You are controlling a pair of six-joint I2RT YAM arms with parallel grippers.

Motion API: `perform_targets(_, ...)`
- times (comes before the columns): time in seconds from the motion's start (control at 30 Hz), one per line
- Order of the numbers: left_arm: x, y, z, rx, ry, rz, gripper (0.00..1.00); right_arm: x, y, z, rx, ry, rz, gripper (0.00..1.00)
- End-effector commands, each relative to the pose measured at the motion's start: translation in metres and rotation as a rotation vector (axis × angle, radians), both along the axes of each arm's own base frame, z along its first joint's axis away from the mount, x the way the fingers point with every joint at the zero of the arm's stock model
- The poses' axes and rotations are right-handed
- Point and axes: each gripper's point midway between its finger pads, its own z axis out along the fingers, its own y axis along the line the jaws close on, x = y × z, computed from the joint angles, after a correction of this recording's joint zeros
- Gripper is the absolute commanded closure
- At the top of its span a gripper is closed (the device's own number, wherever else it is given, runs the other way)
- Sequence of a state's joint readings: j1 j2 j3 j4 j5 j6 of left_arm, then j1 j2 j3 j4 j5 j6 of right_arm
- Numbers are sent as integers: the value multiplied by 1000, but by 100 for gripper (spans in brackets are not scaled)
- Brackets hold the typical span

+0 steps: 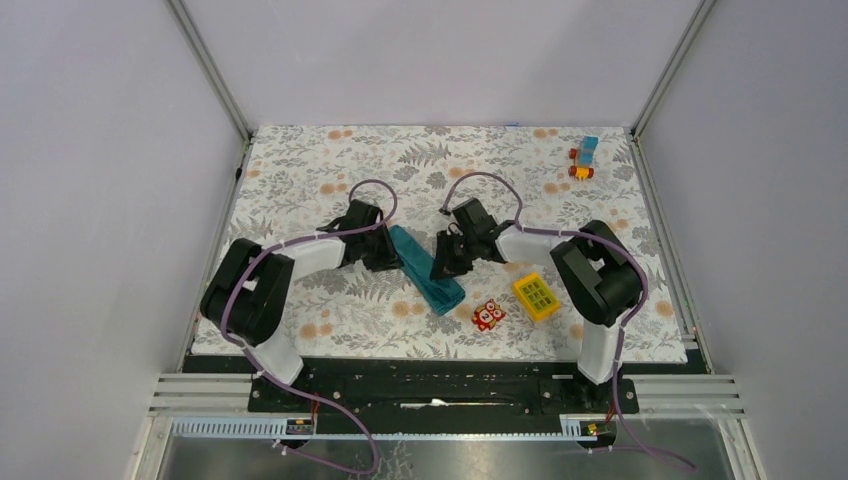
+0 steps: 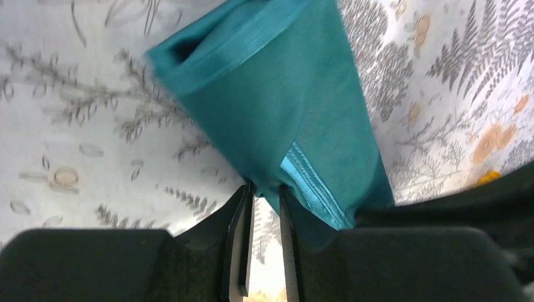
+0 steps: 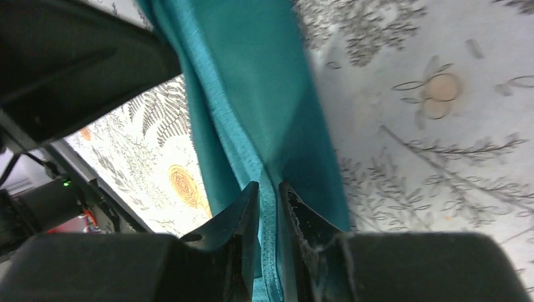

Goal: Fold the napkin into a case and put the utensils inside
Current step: Smooth out the smaller rectangle-folded napkin at the center of the board.

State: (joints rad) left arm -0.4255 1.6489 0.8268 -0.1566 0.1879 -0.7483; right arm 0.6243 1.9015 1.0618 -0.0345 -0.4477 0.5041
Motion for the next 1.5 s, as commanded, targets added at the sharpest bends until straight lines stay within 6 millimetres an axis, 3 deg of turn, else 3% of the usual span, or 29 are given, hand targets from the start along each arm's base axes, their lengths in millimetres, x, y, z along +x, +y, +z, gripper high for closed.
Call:
perform_targets(0.0,20,9,-9,87,-36,11,74,-10,5,11,-83,-91,-1,76)
perform_targets(0.1,13,18,-2,114,-62,5,70,-11,1,29,-109,-133,15,72)
perform_targets(0.23,-6,20,16,77,-80,-27,61,-6,-10,54,-197,-241,78,55)
perform_targets(0.4,-23,-24,53,-204,-73,-139,55,-11,-1,61,-314,-323,166,49)
perform_targets(0.5,-19,-41,70,-323,-96,-150,67,-11,6,61,-383,-385,178,48)
perform_targets(0.63,-10,-46,55,-324,-42,-129,79,-9,12,55,-416,-423,182,50)
perform_targets(0.97,-12,-30,-1,-217,39,-73,87,-16,19,27,-508,-451,270,46)
perform_targets(1.13,-20,-24,-11,-197,52,-55,90,-18,22,23,-520,-454,276,43)
perform_targets(1.47,-27,-20,-16,-203,59,-32,92,-18,31,9,-560,-466,275,50)
